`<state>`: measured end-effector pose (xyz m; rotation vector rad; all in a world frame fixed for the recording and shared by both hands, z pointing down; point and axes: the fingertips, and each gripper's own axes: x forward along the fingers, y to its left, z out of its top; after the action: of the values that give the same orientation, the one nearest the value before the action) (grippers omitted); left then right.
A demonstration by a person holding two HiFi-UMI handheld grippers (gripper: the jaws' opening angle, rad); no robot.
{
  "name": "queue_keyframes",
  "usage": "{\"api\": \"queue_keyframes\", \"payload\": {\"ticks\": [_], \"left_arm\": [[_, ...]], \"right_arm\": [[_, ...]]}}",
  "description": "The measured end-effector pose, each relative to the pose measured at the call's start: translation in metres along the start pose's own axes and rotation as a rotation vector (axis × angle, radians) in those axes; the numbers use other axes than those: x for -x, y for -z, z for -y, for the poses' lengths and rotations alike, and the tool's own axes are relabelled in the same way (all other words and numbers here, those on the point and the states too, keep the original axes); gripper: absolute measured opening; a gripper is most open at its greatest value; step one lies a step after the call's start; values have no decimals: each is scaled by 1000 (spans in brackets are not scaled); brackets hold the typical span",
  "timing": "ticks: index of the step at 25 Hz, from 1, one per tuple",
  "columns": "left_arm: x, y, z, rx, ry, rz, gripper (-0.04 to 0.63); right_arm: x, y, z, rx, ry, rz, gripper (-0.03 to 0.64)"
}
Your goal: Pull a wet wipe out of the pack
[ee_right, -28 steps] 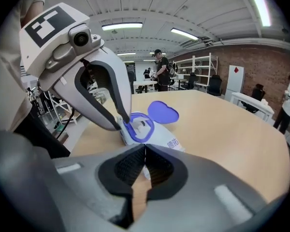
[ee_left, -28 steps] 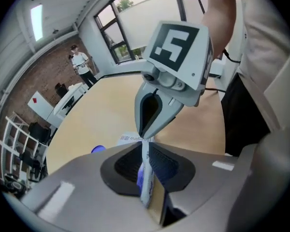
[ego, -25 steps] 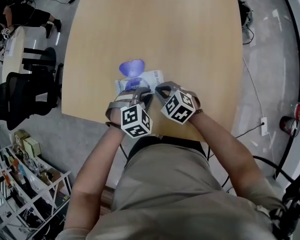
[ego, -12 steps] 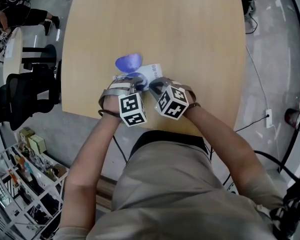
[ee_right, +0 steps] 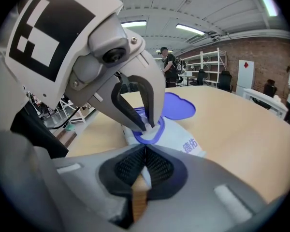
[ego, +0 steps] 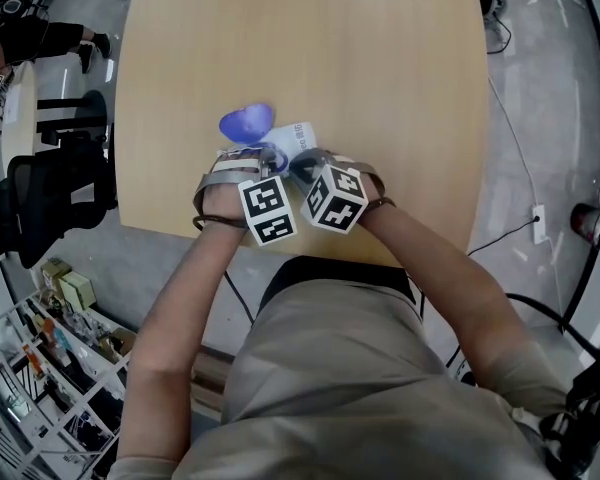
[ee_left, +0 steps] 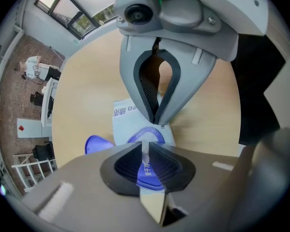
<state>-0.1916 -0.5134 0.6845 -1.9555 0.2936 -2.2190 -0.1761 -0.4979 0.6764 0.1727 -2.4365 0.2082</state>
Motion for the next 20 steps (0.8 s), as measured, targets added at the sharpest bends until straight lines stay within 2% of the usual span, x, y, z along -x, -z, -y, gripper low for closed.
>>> {"api": "queue_keyframes", "payload": {"ticks": [3, 7, 12, 20], "left_arm": [[-2, -1, 0, -4, 15, -5, 12], [-3, 1, 2, 12, 29, 1, 9], [12, 1, -4, 121, 26, 71, 8], [49, 12, -24, 354, -13, 185, 6]], "right_arm": [[0, 1, 1, -5, 0, 3, 3], [-3, 1, 0, -10, -1, 4, 3], [-2, 3, -1, -11, -3, -1, 3], [-2, 3, -1, -12, -1, -9, 3]]}}
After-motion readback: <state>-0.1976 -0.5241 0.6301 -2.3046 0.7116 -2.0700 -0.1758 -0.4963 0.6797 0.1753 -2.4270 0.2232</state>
